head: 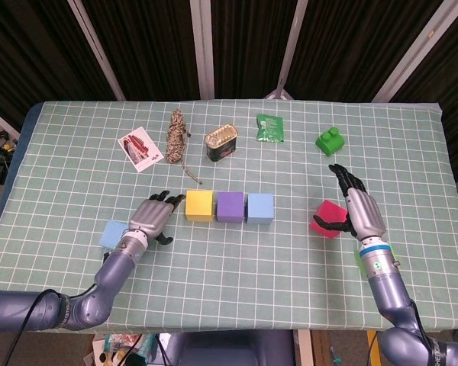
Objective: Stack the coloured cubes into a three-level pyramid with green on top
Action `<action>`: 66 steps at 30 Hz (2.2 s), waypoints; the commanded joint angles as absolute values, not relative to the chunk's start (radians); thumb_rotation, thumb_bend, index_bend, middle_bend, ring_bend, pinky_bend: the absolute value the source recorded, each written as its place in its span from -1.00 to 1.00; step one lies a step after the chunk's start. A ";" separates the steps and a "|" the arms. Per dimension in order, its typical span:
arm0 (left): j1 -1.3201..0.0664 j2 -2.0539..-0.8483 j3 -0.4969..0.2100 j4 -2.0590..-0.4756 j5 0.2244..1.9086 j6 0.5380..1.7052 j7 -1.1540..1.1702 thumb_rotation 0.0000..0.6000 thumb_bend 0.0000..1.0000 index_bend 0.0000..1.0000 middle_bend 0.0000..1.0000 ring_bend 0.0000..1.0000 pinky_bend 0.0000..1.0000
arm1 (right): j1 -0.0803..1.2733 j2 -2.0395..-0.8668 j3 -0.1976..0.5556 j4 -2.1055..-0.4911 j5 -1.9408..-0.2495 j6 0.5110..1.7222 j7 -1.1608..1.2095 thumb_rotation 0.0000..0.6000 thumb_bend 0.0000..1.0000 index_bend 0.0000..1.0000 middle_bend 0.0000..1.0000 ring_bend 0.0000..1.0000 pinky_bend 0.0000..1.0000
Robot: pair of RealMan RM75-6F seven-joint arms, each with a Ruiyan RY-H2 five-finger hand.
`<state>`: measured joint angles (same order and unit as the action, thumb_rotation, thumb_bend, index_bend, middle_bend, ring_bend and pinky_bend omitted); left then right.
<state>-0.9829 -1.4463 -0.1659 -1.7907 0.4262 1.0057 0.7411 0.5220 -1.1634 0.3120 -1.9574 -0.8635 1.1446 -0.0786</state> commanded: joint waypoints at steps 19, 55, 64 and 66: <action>-1.026 -1.487 -0.146 -1.770 0.392 1.030 0.743 1.00 -0.36 -0.90 -0.69 -0.93 -0.73 | 0.520 -1.159 0.307 -1.953 -0.867 1.136 -0.062 1.00 -0.50 -1.00 -1.00 -1.00 -1.00; -1.035 -1.498 -0.118 -1.784 0.401 1.040 0.713 1.00 -0.36 -0.90 -0.68 -0.93 -0.73 | 0.522 -1.162 0.305 -1.957 -0.860 1.137 -0.062 1.00 -0.50 -1.00 -1.00 -1.00 -1.00; -1.039 -1.501 -0.114 -1.788 0.400 1.046 0.715 1.00 -0.36 -0.90 -0.68 -0.93 -0.73 | 0.523 -1.163 0.301 -1.957 -0.859 1.131 -0.061 1.00 -0.50 -1.00 -1.00 -1.00 -1.00; -1.038 -1.497 -0.114 -1.792 0.401 1.049 0.715 1.00 -0.36 -0.90 -0.68 -0.93 -0.73 | 0.523 -1.162 0.300 -1.957 -0.860 1.130 -0.063 1.00 -0.50 -1.00 -1.00 -1.00 -1.00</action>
